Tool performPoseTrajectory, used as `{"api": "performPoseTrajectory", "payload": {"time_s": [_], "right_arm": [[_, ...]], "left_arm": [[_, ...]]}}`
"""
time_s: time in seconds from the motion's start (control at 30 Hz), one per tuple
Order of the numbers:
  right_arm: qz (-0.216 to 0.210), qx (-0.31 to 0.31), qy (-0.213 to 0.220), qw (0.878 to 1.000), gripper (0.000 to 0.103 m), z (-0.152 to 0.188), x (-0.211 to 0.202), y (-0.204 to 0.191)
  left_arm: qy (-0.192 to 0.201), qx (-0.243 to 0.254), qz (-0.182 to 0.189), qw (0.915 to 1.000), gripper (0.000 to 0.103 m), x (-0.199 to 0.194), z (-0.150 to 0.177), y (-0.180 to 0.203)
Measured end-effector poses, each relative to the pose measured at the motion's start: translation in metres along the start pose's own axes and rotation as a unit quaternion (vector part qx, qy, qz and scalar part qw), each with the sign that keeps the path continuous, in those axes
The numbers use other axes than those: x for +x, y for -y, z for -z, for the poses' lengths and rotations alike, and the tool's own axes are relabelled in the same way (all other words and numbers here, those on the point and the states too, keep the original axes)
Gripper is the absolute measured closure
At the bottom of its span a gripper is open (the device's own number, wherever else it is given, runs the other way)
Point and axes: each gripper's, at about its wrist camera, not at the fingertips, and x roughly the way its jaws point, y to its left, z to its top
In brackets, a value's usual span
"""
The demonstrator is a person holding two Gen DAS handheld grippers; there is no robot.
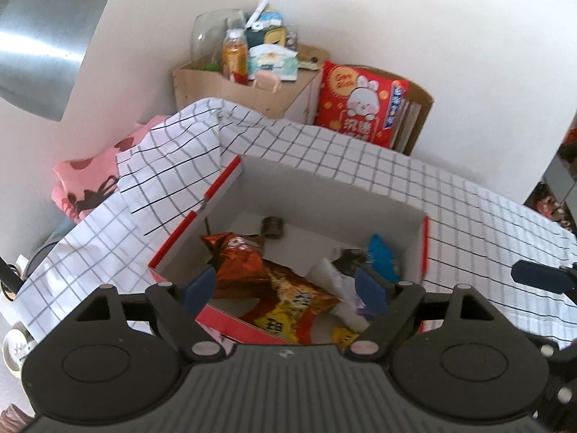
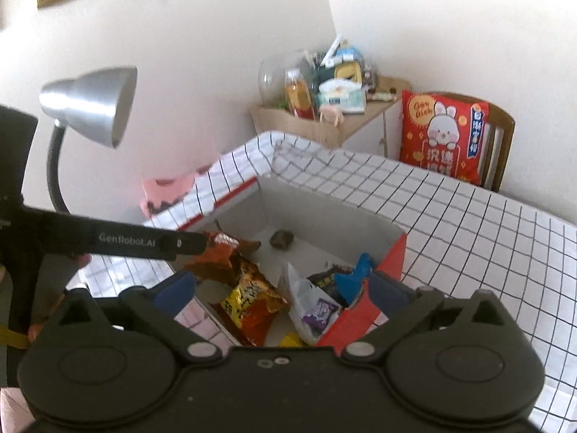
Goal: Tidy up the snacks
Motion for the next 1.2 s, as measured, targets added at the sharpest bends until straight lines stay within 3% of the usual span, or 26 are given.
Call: {"api": "performPoseTrajectory", "payload": {"time_s": [0.13,0.47,1.2], "right_arm": [[-0.001,0.012,0.023,1.000,0.000,0.005,-0.020,0.005],[0.046,0.056,0.074,0.995,0.000,0.025,-0.060,0.015],[0.103,0.083,0.092,0.987,0.000,0.055,-0.088,0.005]], "left_arm": [[0.008,0.000,0.014,0.9999,0.008,-0.013,0.009,0.007],[0.024,0.001,0.032,0.9992,0.007,-0.044,0.032,0.023],[0.048,0.024,0.035,0.9980,0.007,-0.077,0.052,0.045]]}}
